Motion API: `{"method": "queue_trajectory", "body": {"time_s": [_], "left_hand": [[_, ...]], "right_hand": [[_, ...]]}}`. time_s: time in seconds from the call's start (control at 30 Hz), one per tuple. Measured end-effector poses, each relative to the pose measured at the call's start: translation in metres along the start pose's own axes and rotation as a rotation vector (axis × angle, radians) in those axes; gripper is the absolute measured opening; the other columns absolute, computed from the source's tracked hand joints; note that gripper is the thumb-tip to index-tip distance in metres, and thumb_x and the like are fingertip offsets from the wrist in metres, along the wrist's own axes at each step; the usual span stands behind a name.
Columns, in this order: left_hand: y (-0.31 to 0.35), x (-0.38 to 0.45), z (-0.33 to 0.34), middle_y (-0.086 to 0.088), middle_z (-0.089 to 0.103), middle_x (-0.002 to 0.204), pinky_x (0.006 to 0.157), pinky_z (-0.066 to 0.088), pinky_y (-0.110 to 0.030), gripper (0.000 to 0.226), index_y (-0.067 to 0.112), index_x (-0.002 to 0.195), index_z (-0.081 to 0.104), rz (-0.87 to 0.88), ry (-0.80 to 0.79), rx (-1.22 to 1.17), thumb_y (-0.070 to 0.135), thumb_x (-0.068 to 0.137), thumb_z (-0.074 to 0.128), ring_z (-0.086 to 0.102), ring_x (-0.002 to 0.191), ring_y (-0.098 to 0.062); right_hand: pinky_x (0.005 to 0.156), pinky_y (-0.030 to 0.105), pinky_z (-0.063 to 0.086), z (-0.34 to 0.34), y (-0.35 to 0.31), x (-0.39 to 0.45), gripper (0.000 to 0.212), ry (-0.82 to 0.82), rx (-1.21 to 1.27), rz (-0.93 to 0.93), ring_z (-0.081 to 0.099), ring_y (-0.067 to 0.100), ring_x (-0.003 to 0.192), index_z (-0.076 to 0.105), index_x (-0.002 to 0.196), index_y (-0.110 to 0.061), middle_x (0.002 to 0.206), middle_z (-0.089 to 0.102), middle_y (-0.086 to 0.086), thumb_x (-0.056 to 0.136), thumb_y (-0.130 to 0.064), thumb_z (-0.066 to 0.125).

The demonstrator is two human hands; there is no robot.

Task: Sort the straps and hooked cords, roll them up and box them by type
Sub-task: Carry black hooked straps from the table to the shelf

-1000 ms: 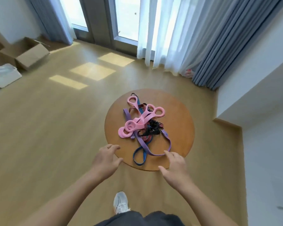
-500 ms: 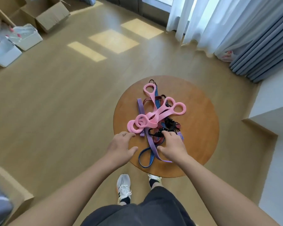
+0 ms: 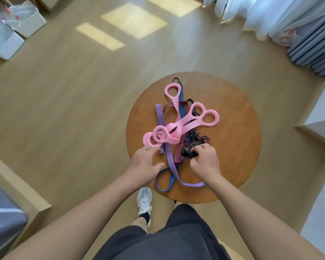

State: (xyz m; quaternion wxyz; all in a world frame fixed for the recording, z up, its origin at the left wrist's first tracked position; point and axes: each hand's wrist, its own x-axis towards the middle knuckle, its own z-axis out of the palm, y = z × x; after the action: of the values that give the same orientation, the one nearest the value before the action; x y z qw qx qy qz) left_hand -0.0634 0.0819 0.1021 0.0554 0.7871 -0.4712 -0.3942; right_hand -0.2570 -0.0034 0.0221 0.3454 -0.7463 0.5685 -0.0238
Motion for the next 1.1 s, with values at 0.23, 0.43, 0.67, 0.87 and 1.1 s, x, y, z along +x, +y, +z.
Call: {"method": "queue_trajectory", "body": {"time_s": [0.23, 0.43, 0.67, 0.87, 1.1], "left_hand": [[0.049, 0.007, -0.024, 0.003, 0.059, 0.131, 0.093, 0.042, -0.028, 0.047, 0.023, 0.133, 0.062, 0.169, 0.017, -0.03, 0.035, 0.089, 0.073, 0.053, 0.123, -0.018], [0.088, -0.01, -0.063, 0.0, 0.055, 0.145, 0.104, 0.043, -0.03, 0.058, 0.02, 0.144, 0.053, 0.35, 0.009, -0.021, 0.035, 0.092, 0.072, 0.05, 0.131, -0.017], [0.109, -0.036, -0.082, 0.021, 0.057, 0.132, 0.105, 0.038, -0.024, 0.056, 0.036, 0.137, 0.057, 0.557, -0.194, -0.153, 0.032, 0.086, 0.08, 0.052, 0.129, -0.006], [0.118, -0.052, -0.088, -0.01, 0.075, 0.115, 0.106, 0.052, -0.041, 0.017, 0.01, 0.115, 0.069, 0.58, -0.401, -0.462, 0.008, 0.1, 0.061, 0.071, 0.11, -0.02], [0.127, -0.069, -0.121, -0.009, 0.058, 0.071, 0.074, 0.058, -0.043, 0.018, 0.006, 0.093, 0.051, 0.563, -0.412, -0.749, 0.015, 0.107, 0.048, 0.055, 0.064, -0.028]], "right_hand": [[0.069, 0.01, 0.043, -0.109, -0.057, -0.024, 0.024, 0.225, 0.485, 0.022, 0.062, 0.009, 0.079, 0.069, 0.084, -0.026, 0.086, 0.072, -0.005, 0.083, -0.002, 0.069], [0.084, 0.04, 0.057, -0.178, -0.103, -0.056, 0.013, 0.342, 0.711, -0.043, 0.071, 0.019, 0.089, 0.074, 0.097, -0.022, 0.092, 0.077, -0.002, 0.097, -0.014, 0.064], [0.082, 0.058, 0.058, -0.22, -0.157, -0.107, 0.029, 0.325, 1.156, -0.029, 0.067, 0.042, 0.079, 0.066, 0.109, -0.001, 0.086, 0.068, 0.025, 0.107, -0.018, 0.043], [0.074, 0.05, 0.058, -0.229, -0.169, -0.122, 0.025, 0.379, 1.462, -0.029, 0.062, 0.033, 0.075, 0.061, 0.109, 0.0, 0.083, 0.064, 0.019, 0.105, -0.013, 0.041], [0.089, 0.044, 0.056, -0.242, -0.147, -0.133, 0.031, 0.543, 1.687, 0.036, 0.063, 0.023, 0.078, 0.061, 0.12, 0.004, 0.084, 0.065, 0.012, 0.092, -0.01, 0.059]]}}
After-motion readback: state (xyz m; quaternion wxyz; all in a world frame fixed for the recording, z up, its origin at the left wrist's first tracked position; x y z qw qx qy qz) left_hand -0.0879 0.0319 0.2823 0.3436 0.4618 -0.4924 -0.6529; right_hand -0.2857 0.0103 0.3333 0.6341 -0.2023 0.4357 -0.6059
